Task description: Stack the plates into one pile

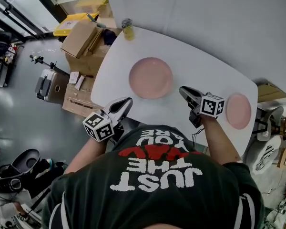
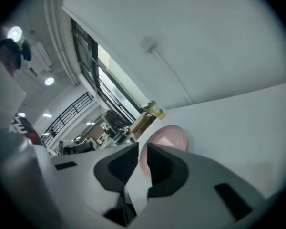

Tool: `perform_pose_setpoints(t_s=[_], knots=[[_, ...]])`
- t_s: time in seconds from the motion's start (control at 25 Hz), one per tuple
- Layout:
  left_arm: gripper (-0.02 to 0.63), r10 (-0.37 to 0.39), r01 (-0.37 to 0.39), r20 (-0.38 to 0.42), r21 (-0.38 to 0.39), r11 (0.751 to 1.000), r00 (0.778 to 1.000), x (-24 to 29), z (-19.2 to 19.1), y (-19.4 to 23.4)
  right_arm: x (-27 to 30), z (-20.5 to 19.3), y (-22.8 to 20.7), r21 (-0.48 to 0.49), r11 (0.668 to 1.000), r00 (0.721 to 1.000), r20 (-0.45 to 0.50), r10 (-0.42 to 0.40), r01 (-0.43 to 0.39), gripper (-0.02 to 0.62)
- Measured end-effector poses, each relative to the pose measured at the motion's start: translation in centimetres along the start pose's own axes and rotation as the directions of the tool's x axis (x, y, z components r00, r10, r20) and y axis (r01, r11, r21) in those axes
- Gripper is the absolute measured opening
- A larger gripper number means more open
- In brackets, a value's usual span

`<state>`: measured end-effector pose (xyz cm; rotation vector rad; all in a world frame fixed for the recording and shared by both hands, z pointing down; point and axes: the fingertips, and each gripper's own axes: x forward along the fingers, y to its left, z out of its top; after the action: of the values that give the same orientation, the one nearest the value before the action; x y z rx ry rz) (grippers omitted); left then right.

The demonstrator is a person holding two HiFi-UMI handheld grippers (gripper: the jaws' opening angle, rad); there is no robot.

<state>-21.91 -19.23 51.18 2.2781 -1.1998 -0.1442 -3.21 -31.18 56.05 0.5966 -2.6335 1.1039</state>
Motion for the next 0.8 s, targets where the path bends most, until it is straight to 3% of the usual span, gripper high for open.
perform_pose_setpoints(t_s=[0.2,0.4,0.64,0.8], knots=[[0.008,-0.026,0.027,-0.038,0.027,0.999,0.999,1.7,-0.5,-5.4,-6.7,-5.8,3.6,-0.044,0.994,0.995,-0.026,0.098,-0.099,0.017],[0.008,-0.055,0.063,-0.088,0.093,0.994,0.995,1.3,-0.8,-8.5,-11.1,-7.6,5.4,-0.018,0.994,0.991,0.074,0.113,-0.112,0.012],[0.008,-0.121,0.129,-0.079,0.11,0.986,0.99,-1.6,1.8,-4.1,-8.1,-7.9,7.6,-0.053,0.998,0.992,0.126,0.024,-0.017,0.012],[0.008,-0.169,0.18,-0.097,0.123,0.976,0.981,-6.0,4.1,2.0,-1.7,-6.6,10.2,0.005,0.997,0.973,0.221,-0.072,0.073,0.012]])
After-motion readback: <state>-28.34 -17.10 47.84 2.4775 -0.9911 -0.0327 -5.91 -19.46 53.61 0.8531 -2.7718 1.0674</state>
